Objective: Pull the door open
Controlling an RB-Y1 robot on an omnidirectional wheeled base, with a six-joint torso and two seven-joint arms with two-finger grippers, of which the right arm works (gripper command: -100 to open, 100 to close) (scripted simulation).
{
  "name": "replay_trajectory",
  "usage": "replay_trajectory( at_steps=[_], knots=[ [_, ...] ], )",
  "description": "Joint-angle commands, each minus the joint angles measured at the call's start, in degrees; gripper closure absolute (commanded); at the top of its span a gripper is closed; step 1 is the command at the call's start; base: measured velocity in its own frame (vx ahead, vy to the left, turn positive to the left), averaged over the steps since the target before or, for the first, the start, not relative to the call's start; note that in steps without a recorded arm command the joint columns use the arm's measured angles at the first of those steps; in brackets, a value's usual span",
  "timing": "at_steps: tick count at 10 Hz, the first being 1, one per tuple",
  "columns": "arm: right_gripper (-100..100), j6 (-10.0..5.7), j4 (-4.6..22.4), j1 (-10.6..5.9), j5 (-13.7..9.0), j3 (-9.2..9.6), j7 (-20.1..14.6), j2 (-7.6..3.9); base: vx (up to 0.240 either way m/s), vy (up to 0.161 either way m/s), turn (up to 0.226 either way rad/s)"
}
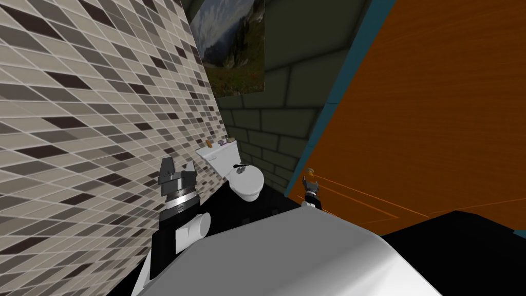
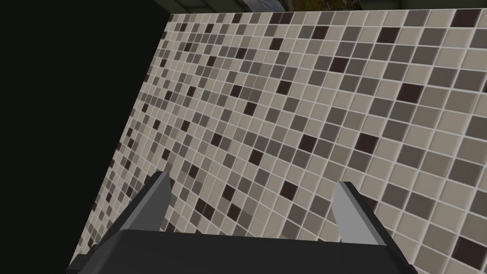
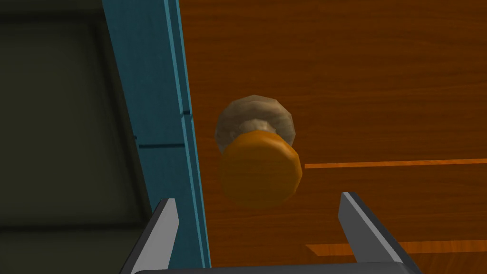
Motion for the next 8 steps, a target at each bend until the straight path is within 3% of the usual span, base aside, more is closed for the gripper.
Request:
replay_trajectory(
  at_steps=[1, 5, 6, 7, 8],
  knots=[
    [-100, -0.49, 1.3, 0.10, 0.1, 0.29, -2.0, -1.18, 0.113, -0.002, 0.001],
    [-100, -0.78, 3.1, 1.16, 0.1, 0.78, -6.4, -4.50, 0.118, -0.021, -0.002],
    [-100, -1.10, 3.8, 0.63, 0.2, 0.86, -6.0, -4.17, 0.055, -0.024, 0.003],
    [100, -1.10, 3.8, 0.63, 0.2, 0.86, -6.0, -4.17, -0.008, 0.001, -0.011],
    [100, -1.10, 3.8, 0.63, 0.2, 0.86, -6.0, -4.17, -0.021, 0.005, 0.002]
  ],
)
